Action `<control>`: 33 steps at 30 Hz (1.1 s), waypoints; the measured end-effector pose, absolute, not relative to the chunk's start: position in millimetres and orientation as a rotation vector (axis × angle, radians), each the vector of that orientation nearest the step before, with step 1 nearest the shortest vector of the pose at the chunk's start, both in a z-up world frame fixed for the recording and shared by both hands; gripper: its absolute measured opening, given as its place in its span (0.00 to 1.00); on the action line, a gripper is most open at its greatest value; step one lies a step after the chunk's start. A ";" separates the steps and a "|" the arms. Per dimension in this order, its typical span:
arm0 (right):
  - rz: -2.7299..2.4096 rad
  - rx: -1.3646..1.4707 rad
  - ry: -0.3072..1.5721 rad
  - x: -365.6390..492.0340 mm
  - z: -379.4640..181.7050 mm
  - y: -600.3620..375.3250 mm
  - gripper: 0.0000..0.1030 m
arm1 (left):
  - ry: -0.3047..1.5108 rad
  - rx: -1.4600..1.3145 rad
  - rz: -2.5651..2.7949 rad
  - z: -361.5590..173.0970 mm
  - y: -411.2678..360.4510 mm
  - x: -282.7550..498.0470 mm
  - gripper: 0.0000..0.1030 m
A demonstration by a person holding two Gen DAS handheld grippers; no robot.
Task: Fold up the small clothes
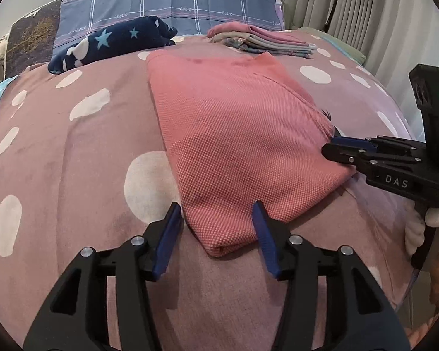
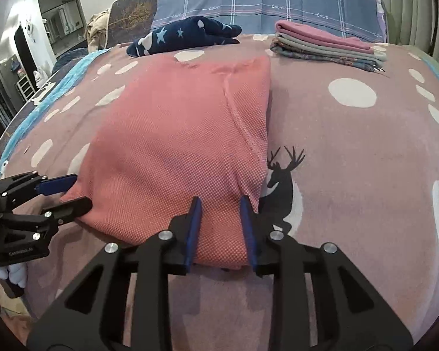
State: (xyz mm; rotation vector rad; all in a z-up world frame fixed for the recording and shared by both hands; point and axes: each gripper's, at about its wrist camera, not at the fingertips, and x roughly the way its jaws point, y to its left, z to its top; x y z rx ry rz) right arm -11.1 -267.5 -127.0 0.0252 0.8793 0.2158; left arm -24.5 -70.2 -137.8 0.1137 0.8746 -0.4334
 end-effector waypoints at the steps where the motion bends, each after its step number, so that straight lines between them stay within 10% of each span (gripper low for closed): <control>1: 0.214 0.024 0.877 -11.4 -127.5 -267.2 0.28 | 0.872 0.118 -0.428 -137.5 -70.3 -25.8 0.52; 11: 0.342 0.186 0.816 -13.0 -110.2 -291.0 0.45 | 0.859 0.006 -0.470 -116.0 -58.4 -14.0 0.53; 13: 0.345 0.238 0.761 -8.3 -95.3 -305.2 0.63 | 0.854 -0.043 -0.474 -106.8 -52.4 2.2 0.53; 33: 0.591 0.451 0.999 138.5 -144.0 -324.6 0.56 | 0.989 -0.236 -0.606 -143.3 -60.3 133.3 0.50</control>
